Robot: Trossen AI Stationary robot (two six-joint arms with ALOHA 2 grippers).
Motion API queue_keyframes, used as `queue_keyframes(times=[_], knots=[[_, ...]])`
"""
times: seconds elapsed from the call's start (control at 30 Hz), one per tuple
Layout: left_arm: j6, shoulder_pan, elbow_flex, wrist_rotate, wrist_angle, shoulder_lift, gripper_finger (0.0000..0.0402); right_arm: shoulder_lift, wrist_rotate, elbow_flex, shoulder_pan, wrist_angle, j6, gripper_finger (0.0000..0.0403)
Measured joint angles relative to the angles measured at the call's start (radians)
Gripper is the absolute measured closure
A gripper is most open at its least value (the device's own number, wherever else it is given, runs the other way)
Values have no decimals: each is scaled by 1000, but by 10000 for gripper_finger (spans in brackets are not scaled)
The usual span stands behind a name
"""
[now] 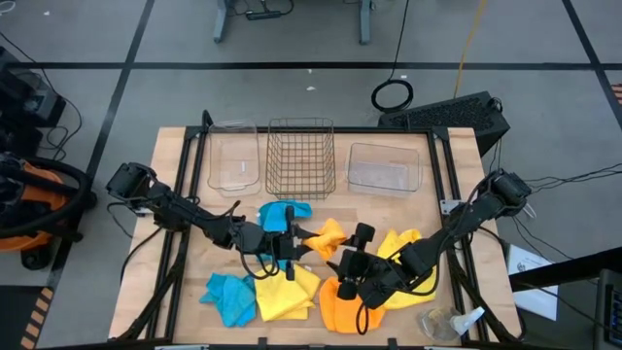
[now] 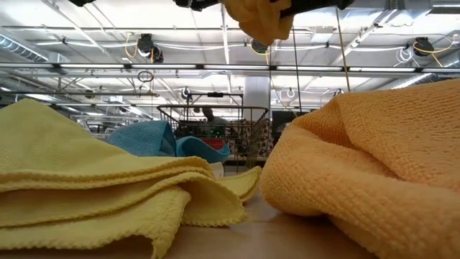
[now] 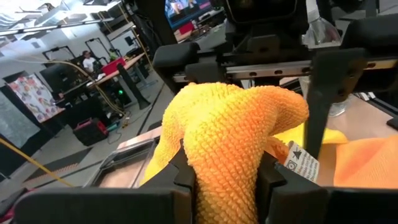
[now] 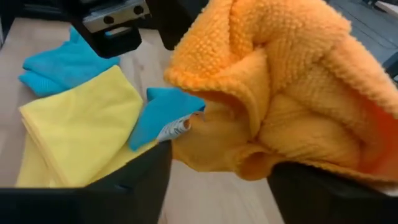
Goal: Sort microfiber towel by color & place in baskets
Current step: Put the top orange microfiber cloth into the left transparent bin
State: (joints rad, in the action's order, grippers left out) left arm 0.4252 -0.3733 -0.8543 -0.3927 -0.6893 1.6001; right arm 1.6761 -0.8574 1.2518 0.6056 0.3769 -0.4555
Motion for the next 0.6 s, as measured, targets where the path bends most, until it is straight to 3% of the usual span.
queue_keyframes(times=[0.17, 0.3, 0.43, 0.6], knots=[[0, 0, 0, 0, 0, 0, 329, 0, 0, 0, 5, -4, -44, 90], [-1, 0, 0, 1, -4, 0, 329, -1, -11, 0, -3, -14, -40, 72], [-22, 0, 0, 7, -11, 0, 329, -1, -13, 0, -23, -62, -4, 86], [-46, 4, 0, 53, -14, -1, 329, -2, -8, 0, -31, -129, 55, 143]])
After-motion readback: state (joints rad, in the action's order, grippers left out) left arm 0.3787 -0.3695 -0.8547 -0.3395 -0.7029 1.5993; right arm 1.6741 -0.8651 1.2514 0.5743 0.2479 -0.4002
